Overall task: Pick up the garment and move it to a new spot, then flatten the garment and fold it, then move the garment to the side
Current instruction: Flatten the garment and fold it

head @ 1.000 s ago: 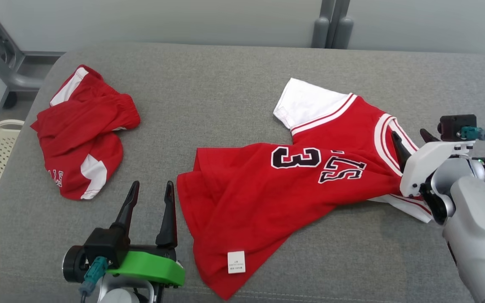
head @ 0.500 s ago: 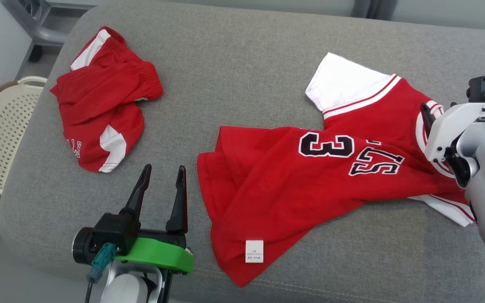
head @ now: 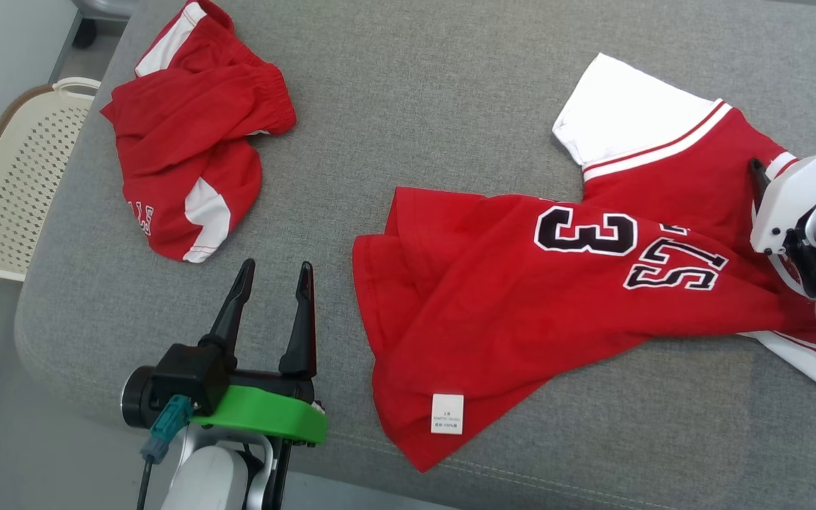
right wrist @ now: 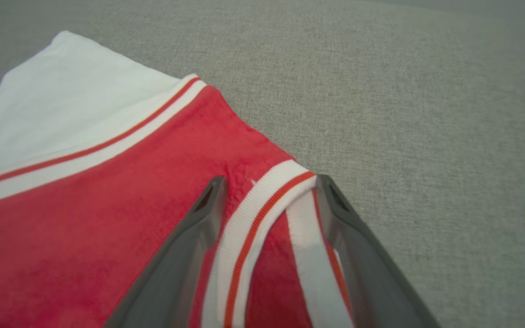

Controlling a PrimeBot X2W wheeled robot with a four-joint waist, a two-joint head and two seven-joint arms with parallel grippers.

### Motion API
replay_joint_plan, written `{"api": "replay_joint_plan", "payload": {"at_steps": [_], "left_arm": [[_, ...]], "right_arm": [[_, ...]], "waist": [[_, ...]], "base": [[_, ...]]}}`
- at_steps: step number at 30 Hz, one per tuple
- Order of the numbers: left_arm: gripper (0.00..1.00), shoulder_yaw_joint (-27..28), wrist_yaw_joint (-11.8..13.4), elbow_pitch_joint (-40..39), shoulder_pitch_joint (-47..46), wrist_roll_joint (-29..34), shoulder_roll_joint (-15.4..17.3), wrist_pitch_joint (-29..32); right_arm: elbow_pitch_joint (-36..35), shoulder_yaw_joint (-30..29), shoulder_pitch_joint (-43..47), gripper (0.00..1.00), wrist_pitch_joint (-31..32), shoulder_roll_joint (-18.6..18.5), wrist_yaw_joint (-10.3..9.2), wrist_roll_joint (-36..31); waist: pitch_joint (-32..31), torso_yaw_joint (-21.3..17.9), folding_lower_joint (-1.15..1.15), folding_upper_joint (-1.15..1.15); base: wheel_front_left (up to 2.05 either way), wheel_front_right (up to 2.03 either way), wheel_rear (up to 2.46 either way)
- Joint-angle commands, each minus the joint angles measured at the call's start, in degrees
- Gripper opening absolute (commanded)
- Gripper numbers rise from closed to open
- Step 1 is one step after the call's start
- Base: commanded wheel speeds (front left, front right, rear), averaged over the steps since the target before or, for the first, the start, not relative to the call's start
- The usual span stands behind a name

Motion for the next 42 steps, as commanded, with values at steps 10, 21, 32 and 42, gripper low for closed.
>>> {"api": "replay_joint_plan", "payload": {"at_steps": [10, 21, 32, 42], "left_arm": [[1.00, -0.14, 0.56, -0.15, -1.36, -0.98, -0.09, -0.18], [1.00, 0.10, 0.61, -0.04, -0.93, -0.86, -0.08, -0.18], [1.00, -0.09, 0.26, 0.09, -1.06, -0.37, -0.07, -0.18], [1.00, -0.33, -0.08, 0.29, -1.02, 0.10, -0.07, -0.18]], "right_arm": [[1.37, -1.75, -1.18, 0.00, 0.89, -0.31, -0.05, -2.82], [1.36, -3.69, -4.81, 0.00, -3.52, -3.11, -0.05, -5.13], [1.45, -9.61, -7.13, 0.00, -5.75, -9.66, -0.05, -7.01], [1.46, -15.46, -5.19, 0.19, -6.32, -11.41, -0.05, -11.27]], "waist": [[1.18, 0.58, 0.00, 0.00], [0.30, -1.18, 0.00, 0.00], [0.21, -1.84, 0.00, 0.00], [0.46, -1.72, 0.00, 0.00]], "base": [[0.00, 0.00, 0.00], [0.00, 0.00, 0.00], [0.00, 0.00, 0.00], [0.00, 0.00, 0.00]]}}
